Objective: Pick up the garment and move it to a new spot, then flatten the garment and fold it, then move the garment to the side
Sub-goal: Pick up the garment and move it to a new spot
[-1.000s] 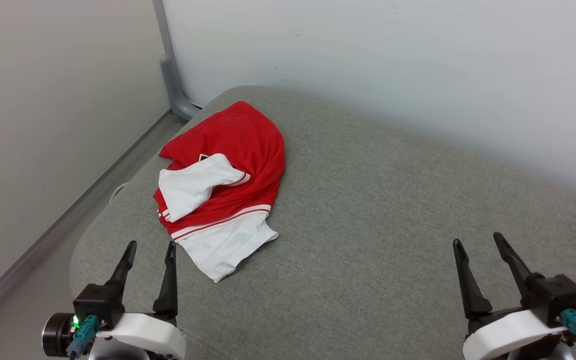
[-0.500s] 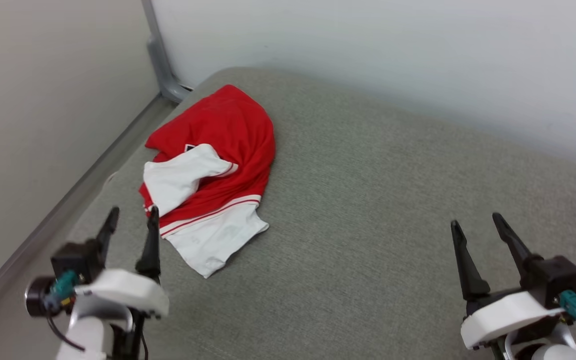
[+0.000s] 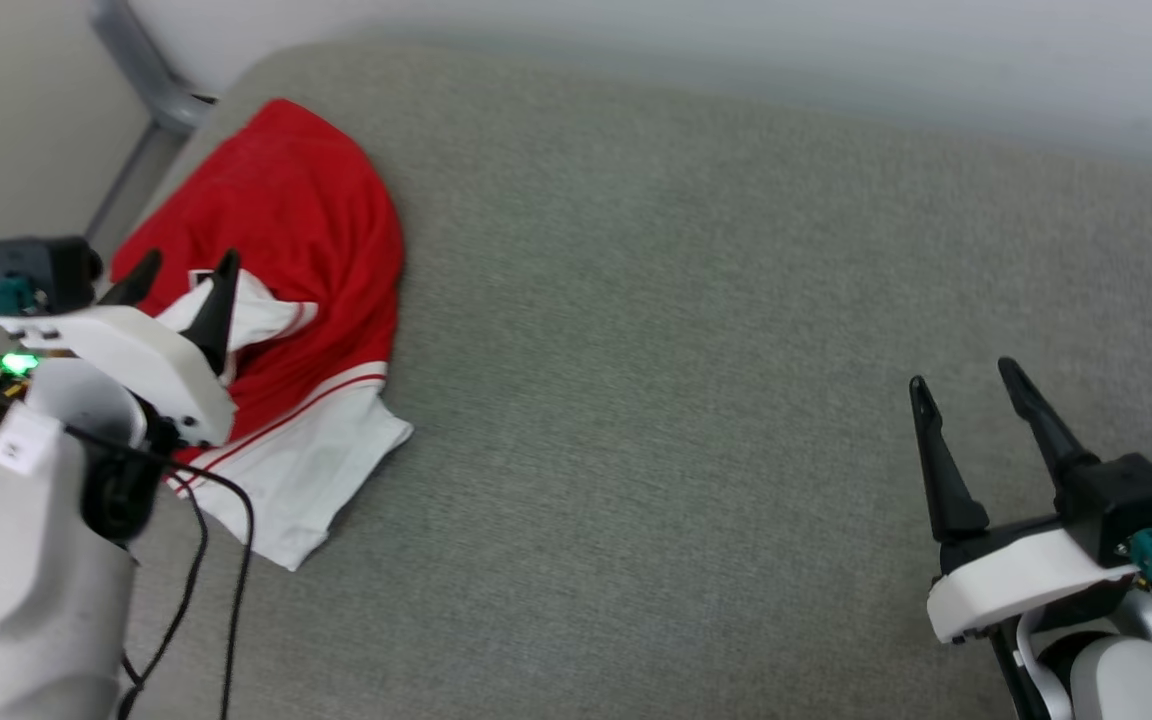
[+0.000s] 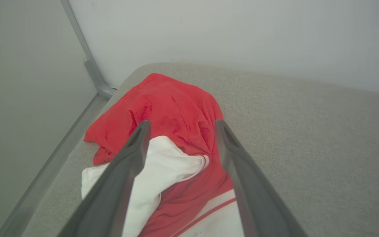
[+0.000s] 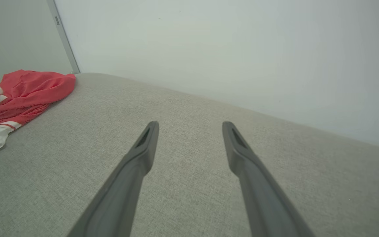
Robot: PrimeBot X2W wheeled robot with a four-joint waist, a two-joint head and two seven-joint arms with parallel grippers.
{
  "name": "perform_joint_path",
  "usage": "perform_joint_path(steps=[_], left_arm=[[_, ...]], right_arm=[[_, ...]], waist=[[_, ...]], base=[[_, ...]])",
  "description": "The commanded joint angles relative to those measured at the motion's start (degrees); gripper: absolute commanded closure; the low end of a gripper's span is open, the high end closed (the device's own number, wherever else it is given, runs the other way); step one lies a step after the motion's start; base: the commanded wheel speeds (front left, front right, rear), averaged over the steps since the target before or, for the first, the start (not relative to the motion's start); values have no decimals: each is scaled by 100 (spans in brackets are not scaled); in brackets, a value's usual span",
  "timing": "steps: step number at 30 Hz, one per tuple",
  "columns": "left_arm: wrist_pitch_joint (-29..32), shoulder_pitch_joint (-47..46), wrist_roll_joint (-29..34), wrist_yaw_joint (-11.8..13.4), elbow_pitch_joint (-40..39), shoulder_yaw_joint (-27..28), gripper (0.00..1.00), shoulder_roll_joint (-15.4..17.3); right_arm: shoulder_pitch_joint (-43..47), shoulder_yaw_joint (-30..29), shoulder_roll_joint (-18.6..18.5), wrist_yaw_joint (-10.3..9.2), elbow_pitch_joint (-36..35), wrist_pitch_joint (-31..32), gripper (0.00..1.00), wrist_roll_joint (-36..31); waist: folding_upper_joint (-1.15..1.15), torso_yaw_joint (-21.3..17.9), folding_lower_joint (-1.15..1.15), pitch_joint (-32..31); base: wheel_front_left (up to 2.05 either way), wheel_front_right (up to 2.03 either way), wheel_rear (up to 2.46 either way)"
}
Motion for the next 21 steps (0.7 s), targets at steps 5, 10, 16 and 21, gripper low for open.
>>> perform_joint_path(steps=[5,10,16,21], left_arm=[[1119,-622,-705,5,581,-299,0,531],[2269,-1069,-1287,4,1320,-627,0,918],[3219,-1078,-1678,4,2014,-928,0,904],[3386,-1048,-1884,3,2370,-993,100,718]], right_arm=[[-308,2,2,-4,-120,-5,0,-70],[-560,18,2,-4,-91,-125,0,-22],[-728,80,2,-4,10,-202,0,27],[-814,43,2,-4,110,-252,0,58]], waist=[[0,-521,0,772],[0,-714,0,1183],[0,-825,0,1346],[0,-892,0,1348]], base=[[0,0,0],[0,0,0],[0,0,0],[0,0,0]])
